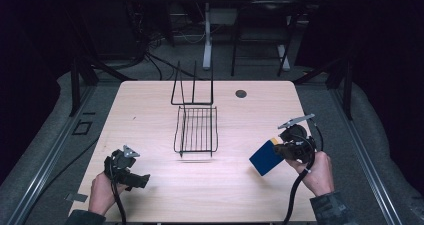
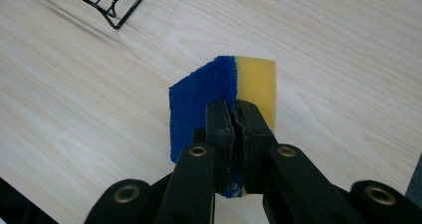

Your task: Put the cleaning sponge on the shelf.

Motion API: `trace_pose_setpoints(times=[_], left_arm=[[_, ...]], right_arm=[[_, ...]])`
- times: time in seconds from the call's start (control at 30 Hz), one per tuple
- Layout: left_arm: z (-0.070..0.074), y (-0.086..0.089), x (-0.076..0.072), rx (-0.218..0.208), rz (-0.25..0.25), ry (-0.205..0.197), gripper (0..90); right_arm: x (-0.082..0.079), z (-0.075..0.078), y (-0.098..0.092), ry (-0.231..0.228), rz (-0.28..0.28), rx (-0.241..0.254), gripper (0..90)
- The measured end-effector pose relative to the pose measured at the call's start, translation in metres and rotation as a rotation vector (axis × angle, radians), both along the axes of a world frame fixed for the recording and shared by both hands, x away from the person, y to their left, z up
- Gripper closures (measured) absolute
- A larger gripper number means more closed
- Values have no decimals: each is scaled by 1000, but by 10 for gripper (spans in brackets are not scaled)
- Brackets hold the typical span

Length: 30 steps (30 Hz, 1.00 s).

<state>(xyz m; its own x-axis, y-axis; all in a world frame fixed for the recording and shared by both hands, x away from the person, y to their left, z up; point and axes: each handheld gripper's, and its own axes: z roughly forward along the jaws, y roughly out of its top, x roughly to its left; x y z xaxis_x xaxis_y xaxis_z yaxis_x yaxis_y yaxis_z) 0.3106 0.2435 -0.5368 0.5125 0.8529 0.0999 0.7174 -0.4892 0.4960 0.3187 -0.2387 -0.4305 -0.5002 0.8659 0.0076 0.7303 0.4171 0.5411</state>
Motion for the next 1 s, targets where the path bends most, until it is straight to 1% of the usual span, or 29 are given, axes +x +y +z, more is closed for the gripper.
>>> trace_pose_setpoints(times=[0.23,0.4,0.43,0.6,0.77,0.9,0.93,1.0], left_arm=[[0,0,0,4,-4,-1,4],[0,-1,0,7,-12,3,4],[0,-1,0,6,-11,4,4],[0,-1,0,7,-12,4,4],[-1,-1,0,7,-12,5,4],[-1,-1,0,4,-14,4,4],[-1,-1,0,3,-11,2,4],[-1,-1,0,2,-11,2,4]], right_arm=[[6,6,12,-23,23,3,860],[10,11,16,-27,36,1,860],[11,13,19,-37,37,0,859],[15,16,26,-50,52,1,860],[17,18,30,-48,58,-2,860],[19,19,34,-59,65,7,860],[21,21,36,-68,74,6,860],[21,22,38,-70,70,7,860]])
